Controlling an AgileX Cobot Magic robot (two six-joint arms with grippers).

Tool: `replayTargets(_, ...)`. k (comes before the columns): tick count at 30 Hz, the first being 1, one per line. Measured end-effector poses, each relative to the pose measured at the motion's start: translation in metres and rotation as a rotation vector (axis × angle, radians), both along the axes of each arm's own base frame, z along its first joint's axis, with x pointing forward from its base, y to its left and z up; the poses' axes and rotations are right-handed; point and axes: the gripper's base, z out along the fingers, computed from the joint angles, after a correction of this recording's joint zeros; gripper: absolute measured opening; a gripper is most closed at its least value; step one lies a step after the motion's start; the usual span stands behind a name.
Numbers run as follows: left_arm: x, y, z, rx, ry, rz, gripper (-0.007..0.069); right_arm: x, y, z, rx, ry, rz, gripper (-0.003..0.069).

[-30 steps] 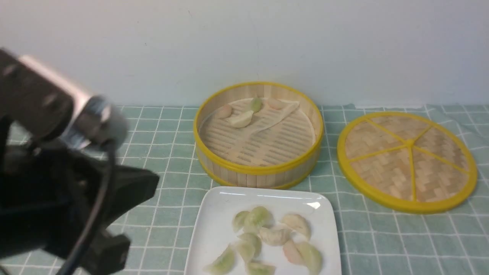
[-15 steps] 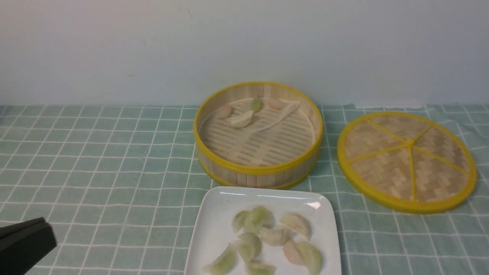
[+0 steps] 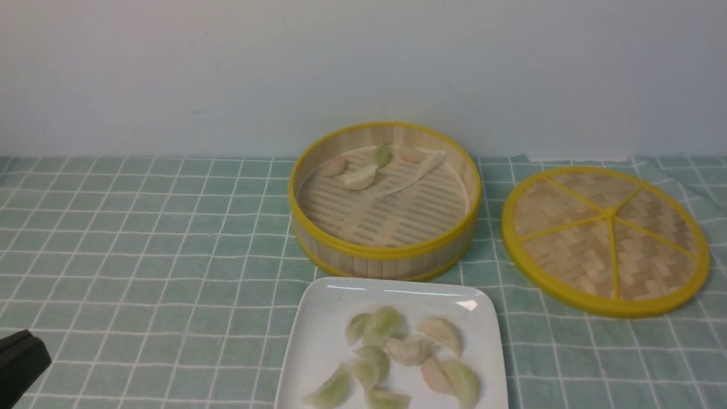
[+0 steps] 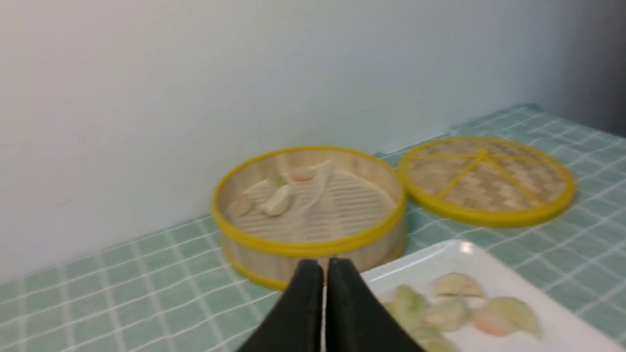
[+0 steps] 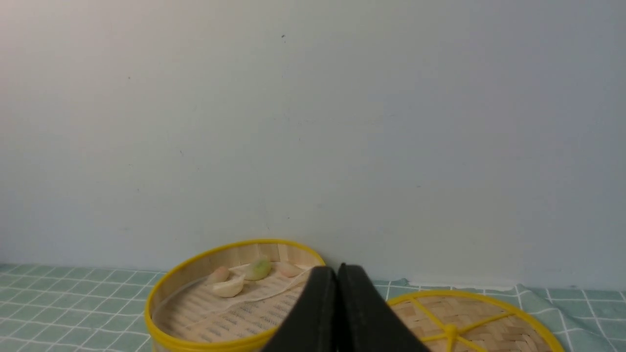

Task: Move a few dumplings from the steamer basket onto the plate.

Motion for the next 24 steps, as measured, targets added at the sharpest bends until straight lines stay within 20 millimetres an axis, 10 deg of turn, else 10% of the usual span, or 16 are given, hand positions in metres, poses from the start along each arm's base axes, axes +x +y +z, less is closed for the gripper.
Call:
replayTargets(10,0.018,0.011,-0.111,0.071,0.148,0.360,-0.0006,0.000,0.000,-0.001,-0.001,0.008,0.002,-0.0015)
replayTargets(24,0.017,0.012,-0.119,0.086,0.199,0.368,-0.0006,0.000,0.001,-0.004,-0.009,0.044,0.010,-0.0015)
